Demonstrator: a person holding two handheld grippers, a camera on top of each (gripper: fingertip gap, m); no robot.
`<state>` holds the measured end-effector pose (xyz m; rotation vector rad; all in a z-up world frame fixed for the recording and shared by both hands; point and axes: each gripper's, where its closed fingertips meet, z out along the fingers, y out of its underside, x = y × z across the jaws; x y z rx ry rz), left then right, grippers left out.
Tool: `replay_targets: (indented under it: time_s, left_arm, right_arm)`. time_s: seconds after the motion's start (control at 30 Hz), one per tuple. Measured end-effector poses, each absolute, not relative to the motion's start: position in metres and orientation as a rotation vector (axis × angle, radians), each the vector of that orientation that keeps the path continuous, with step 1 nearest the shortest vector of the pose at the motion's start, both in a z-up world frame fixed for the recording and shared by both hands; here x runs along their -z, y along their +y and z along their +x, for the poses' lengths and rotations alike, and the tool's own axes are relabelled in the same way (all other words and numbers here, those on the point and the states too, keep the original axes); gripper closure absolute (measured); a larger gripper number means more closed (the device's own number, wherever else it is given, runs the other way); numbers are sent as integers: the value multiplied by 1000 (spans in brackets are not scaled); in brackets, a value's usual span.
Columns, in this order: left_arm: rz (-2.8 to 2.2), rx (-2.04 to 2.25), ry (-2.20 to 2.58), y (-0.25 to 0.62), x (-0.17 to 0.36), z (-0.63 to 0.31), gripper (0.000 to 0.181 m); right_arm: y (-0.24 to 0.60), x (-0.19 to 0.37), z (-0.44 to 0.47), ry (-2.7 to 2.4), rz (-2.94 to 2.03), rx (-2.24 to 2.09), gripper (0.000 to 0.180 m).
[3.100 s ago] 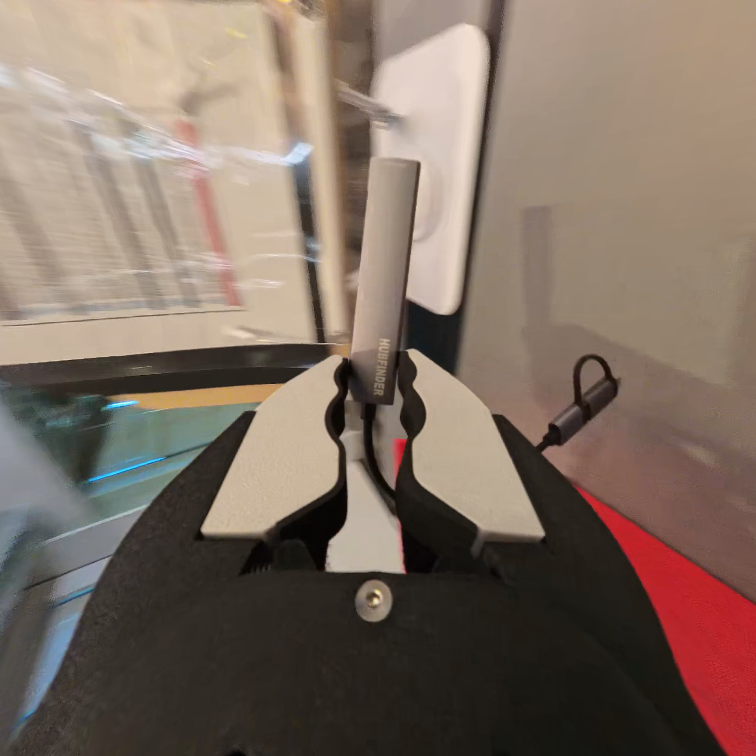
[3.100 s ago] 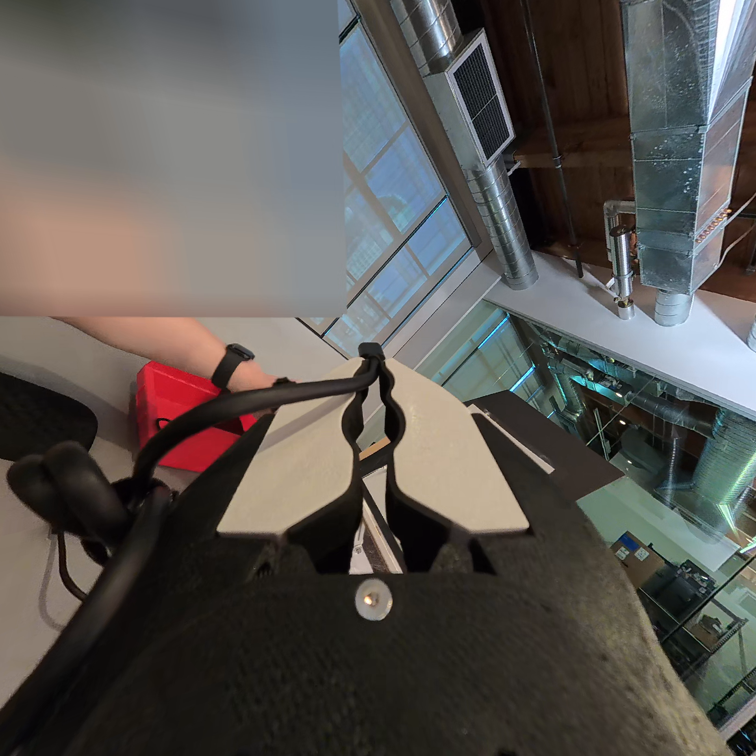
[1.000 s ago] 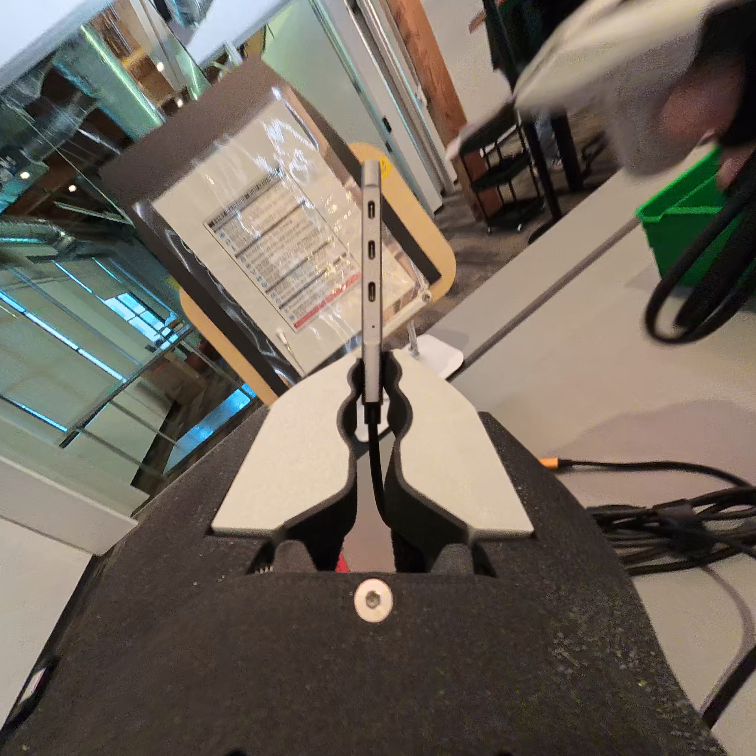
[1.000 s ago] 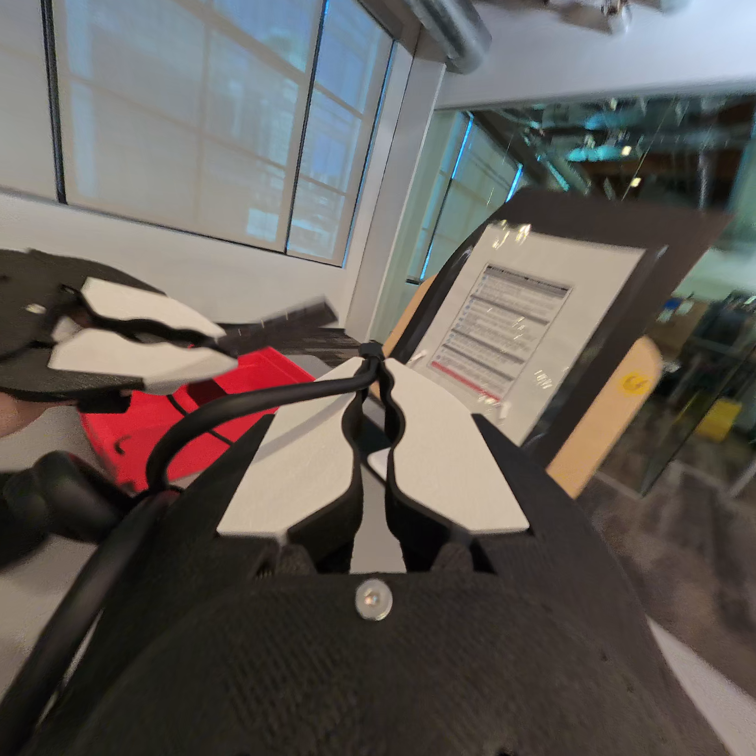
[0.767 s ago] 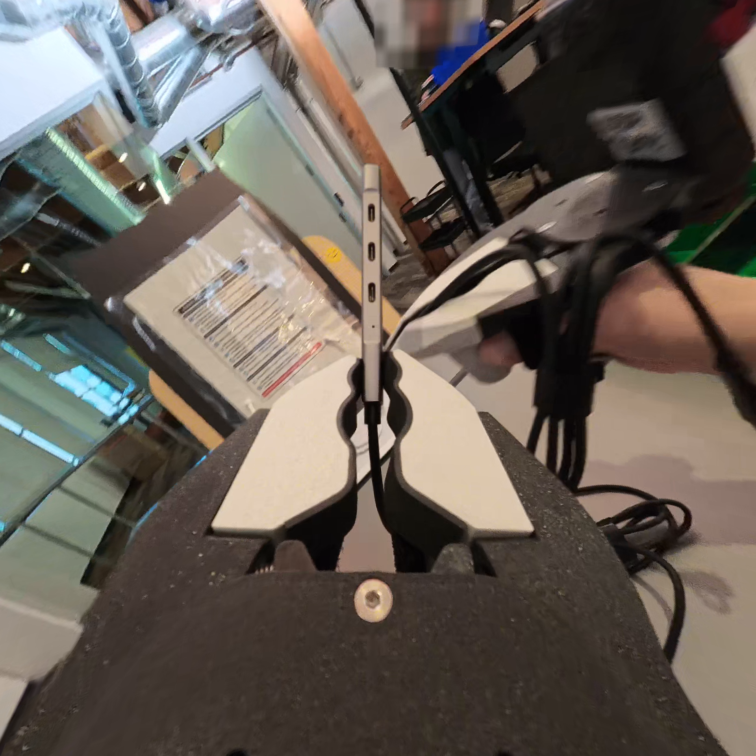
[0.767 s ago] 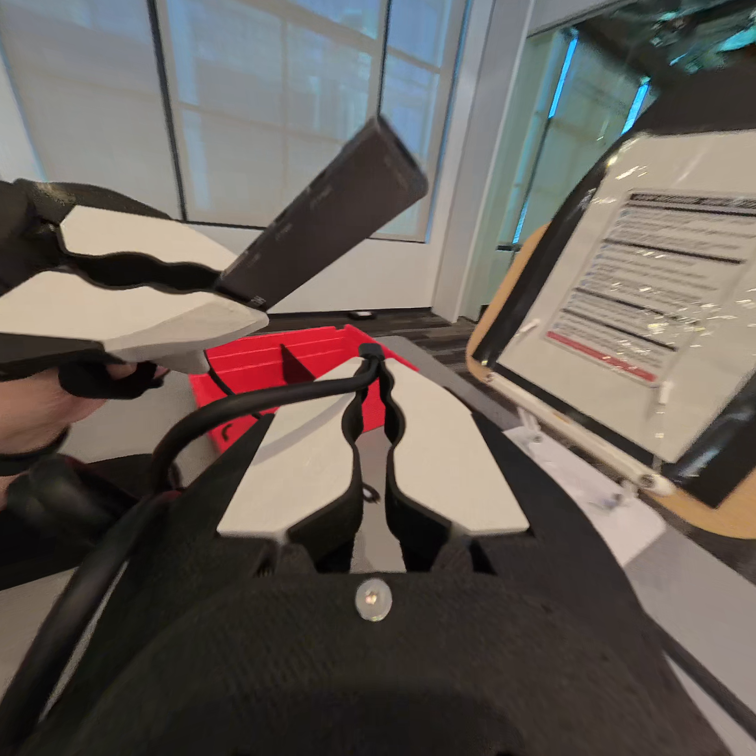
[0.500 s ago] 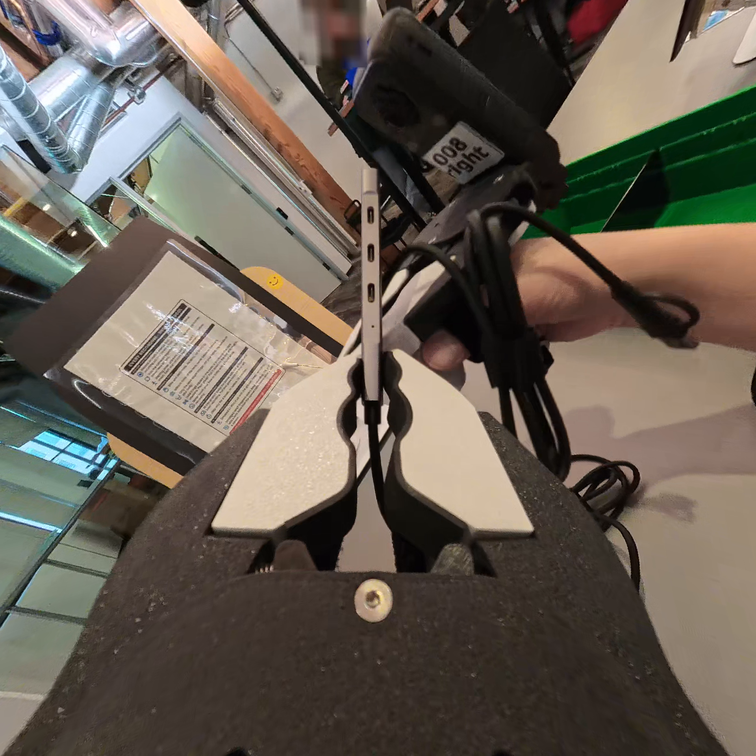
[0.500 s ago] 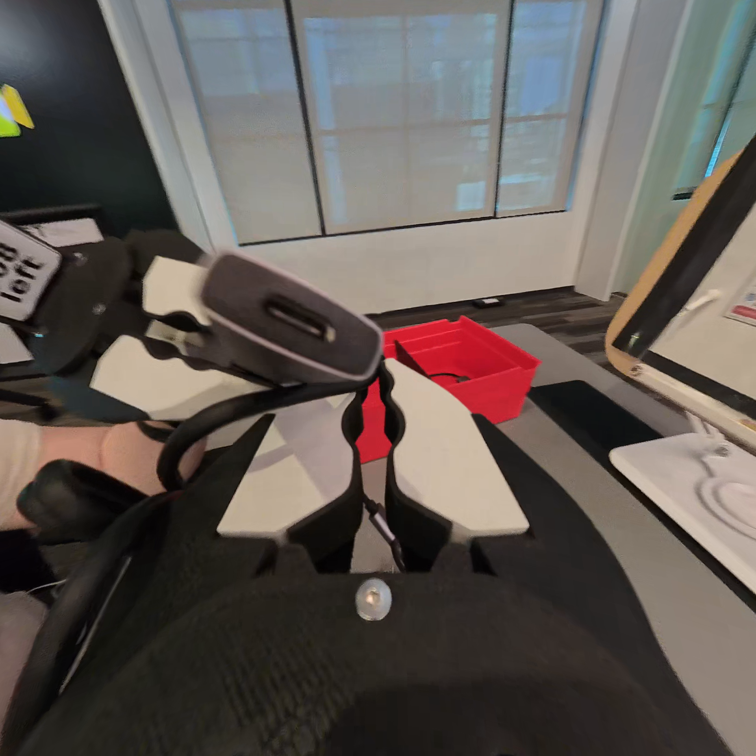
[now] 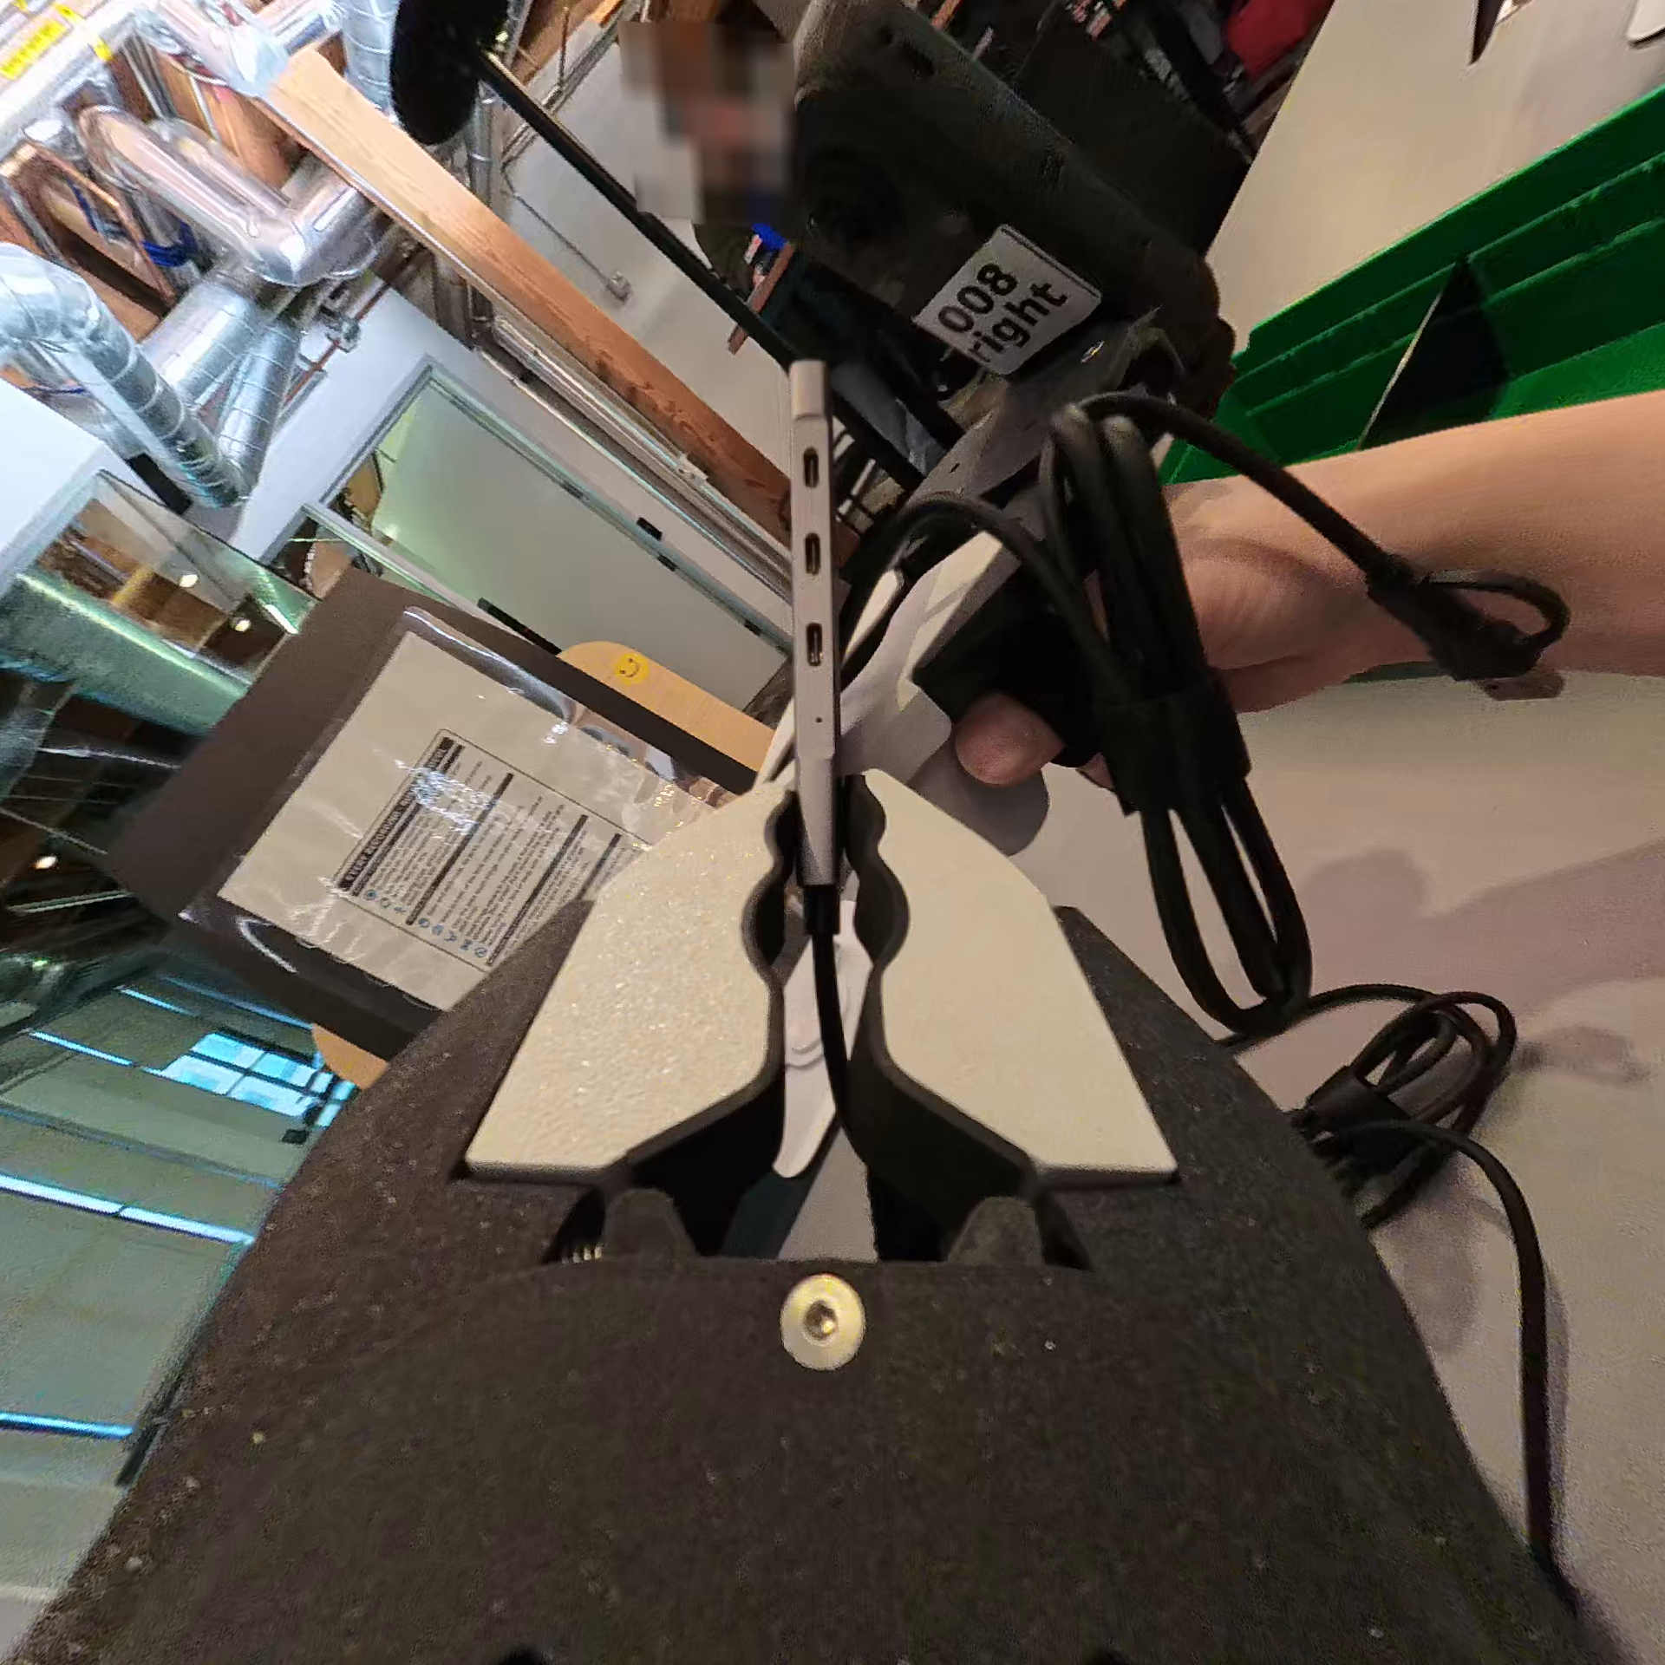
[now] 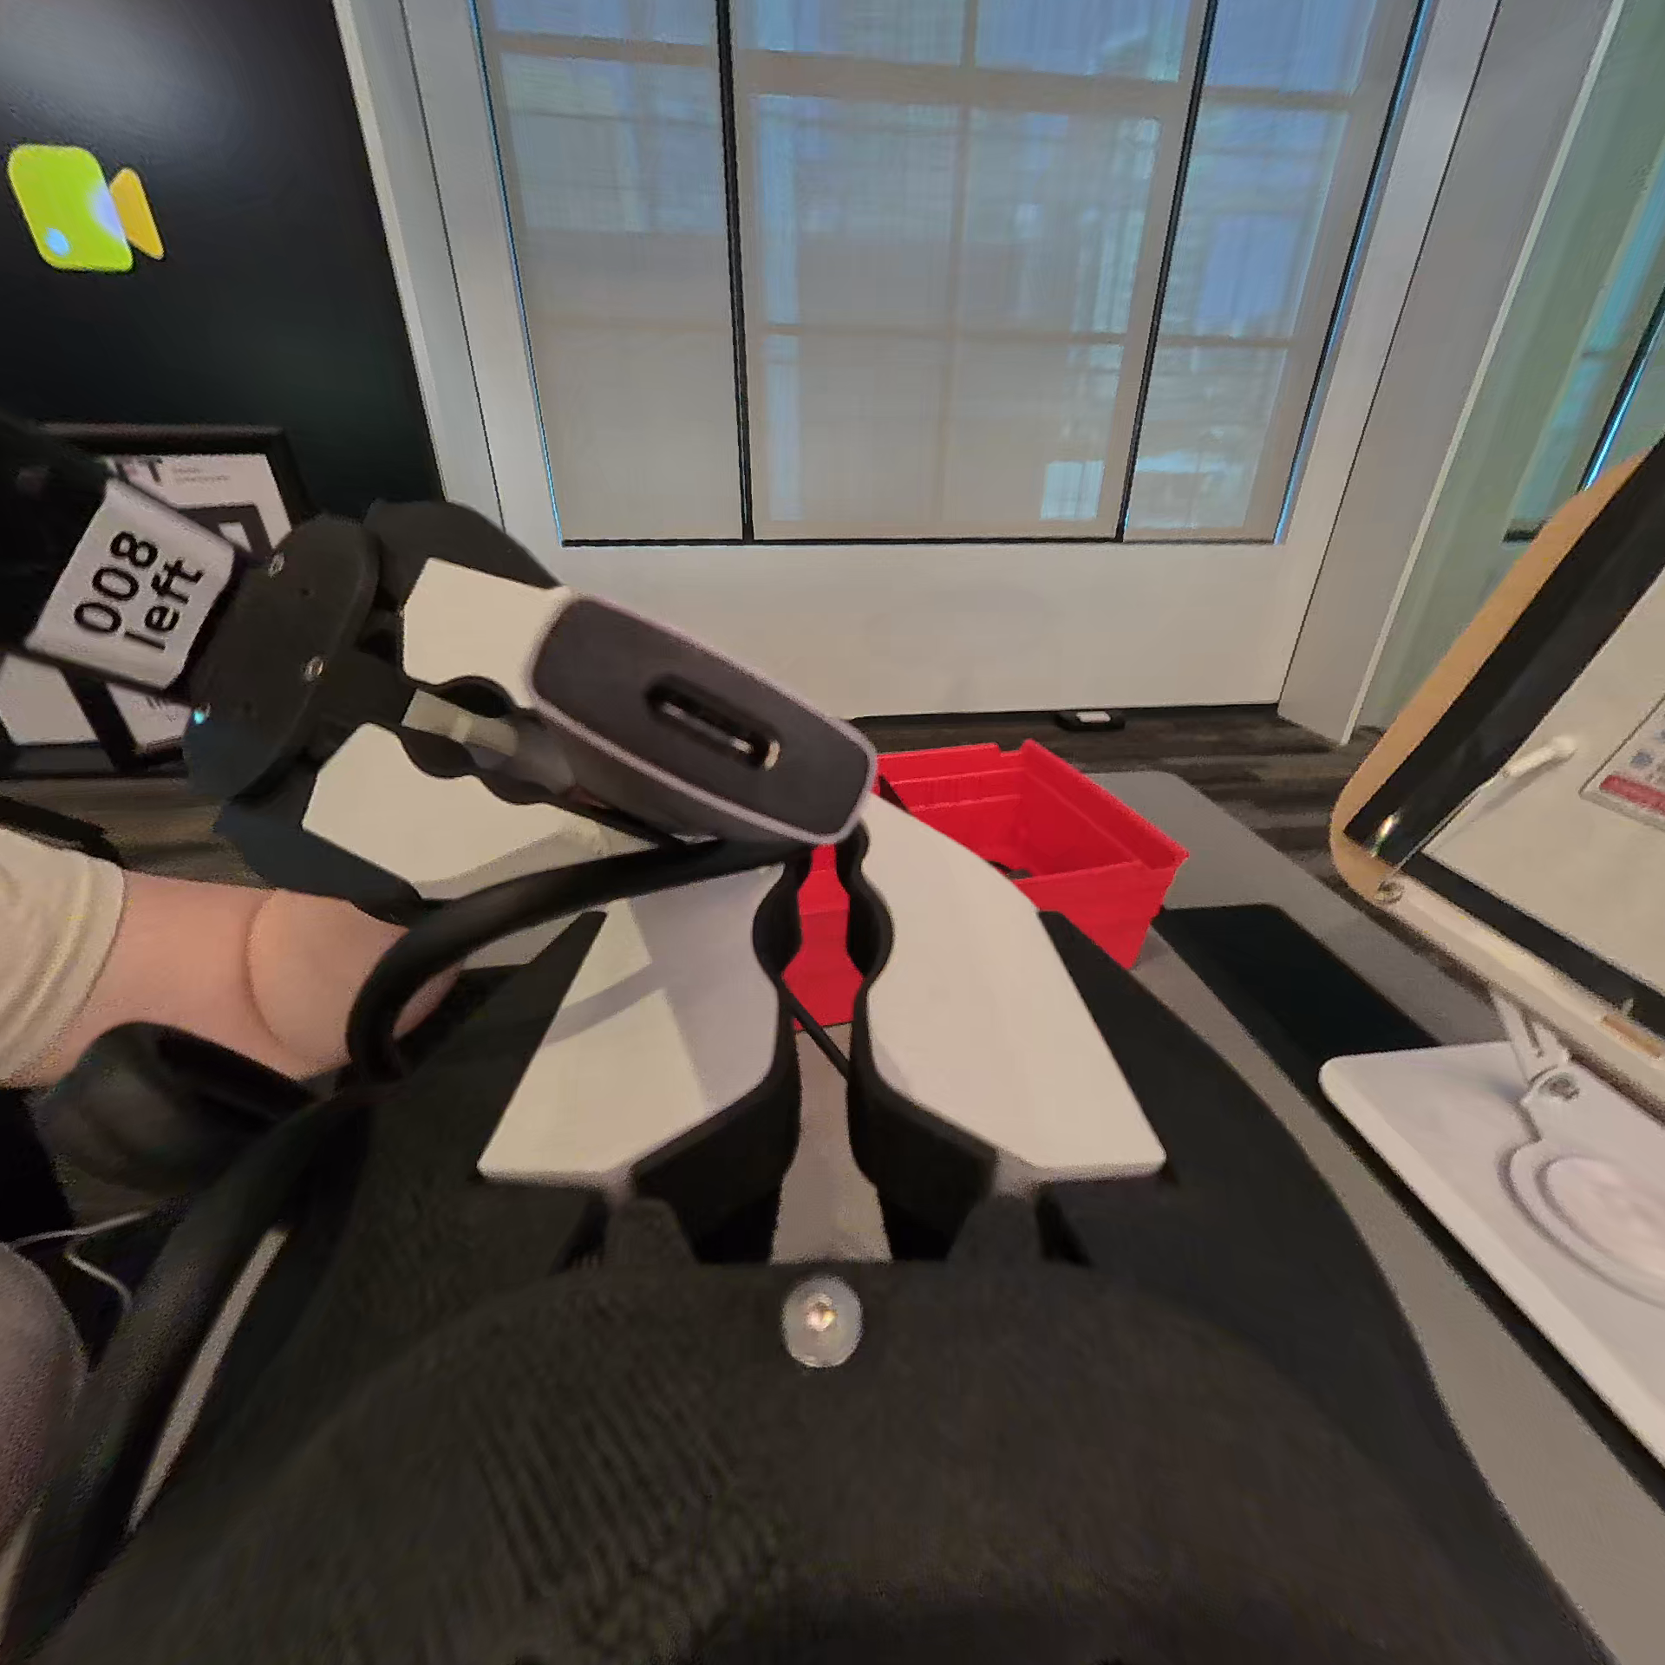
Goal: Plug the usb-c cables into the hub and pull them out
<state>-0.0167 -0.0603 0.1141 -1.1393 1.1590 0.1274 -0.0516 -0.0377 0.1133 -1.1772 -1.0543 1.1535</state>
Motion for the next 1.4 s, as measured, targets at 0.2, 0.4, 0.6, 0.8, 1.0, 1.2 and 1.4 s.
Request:
replay_targets:
  time_s: [0.2, 0.4, 0.6, 0.8, 1.0, 1.2, 1.4]
  left_arm:
    - [-1208, -26, 1274, -64, -103, -14, 171]
    - [-1210, -121, 1327, -55, -104, -16, 172]
    - [-1109, -544, 1119, -14, -137, -48, 172]
    - [-1033, -852, 994, 5, -140, -83, 171]
    - [-1079, -899, 956, 11, -138, -97, 172]
    - [-1111, -907, 970, 13, -129, -93, 172]
    - [-1131, -865, 977, 12, -127, -87, 172]
  right_arm:
    - [-42, -111, -47, -1136, -1004, -975, 175]
    - [-33, -108, -47, -1113, -1069, -967, 175]
    - [22, -112, -8, -762, -1301, -800, 175]
    - [5, -158, 24, -673, -1140, -358, 175]
    - [-34, -167, -17, -776, -1077, -378, 175]
    - [-31, -144, -47, -801, -1068, -344, 175]
    - [-30, -145, -46, -757, -1029, -305, 175]
